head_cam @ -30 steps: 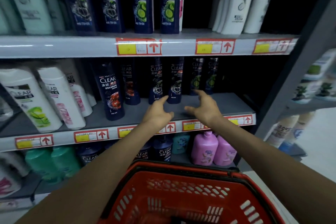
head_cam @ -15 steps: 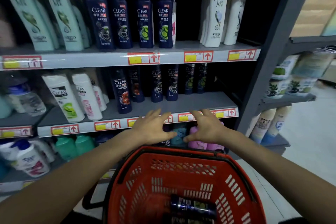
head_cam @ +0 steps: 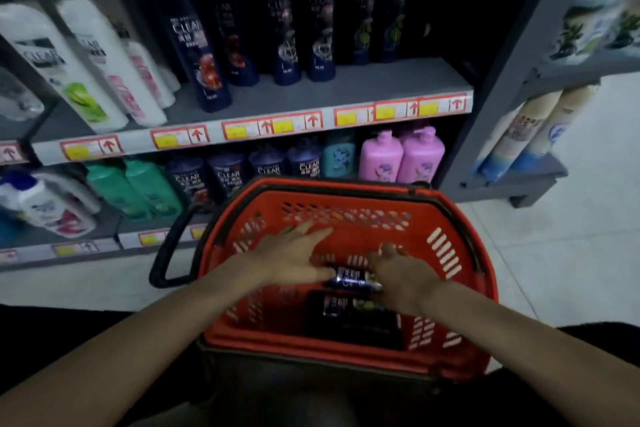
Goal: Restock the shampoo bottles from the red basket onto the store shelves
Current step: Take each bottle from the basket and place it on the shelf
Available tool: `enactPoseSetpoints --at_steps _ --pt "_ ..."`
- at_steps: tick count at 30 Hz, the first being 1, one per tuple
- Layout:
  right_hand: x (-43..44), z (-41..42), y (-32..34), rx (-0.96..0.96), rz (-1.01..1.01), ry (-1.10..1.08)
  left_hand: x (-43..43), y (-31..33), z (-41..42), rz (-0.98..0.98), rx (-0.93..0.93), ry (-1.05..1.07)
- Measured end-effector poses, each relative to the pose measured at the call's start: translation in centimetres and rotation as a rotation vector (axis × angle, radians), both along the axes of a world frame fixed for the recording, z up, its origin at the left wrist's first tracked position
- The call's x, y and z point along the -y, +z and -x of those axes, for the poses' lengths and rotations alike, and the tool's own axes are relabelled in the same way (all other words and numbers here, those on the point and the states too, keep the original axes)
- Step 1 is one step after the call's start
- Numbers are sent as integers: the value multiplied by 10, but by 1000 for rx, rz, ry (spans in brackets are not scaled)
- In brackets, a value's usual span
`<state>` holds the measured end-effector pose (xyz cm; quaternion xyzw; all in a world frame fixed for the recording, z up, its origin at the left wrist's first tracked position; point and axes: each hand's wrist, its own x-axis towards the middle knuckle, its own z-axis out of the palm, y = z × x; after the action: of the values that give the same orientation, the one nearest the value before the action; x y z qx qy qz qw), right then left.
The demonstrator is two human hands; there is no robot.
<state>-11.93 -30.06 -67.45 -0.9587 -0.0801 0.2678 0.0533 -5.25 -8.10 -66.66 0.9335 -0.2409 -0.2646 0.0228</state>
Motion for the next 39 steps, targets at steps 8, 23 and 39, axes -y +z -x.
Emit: enactPoseSetpoints --at_steps 8,23,39 --pt "14 16 -24 -52 171 163 25 -116 -1 -162 -194 -129" --pt "40 17 -52 -216 209 231 87 -216 -26 -274 79 -379" --pt "33 -6 -52 -220 261 233 101 -242 -33 -426 488 -629"
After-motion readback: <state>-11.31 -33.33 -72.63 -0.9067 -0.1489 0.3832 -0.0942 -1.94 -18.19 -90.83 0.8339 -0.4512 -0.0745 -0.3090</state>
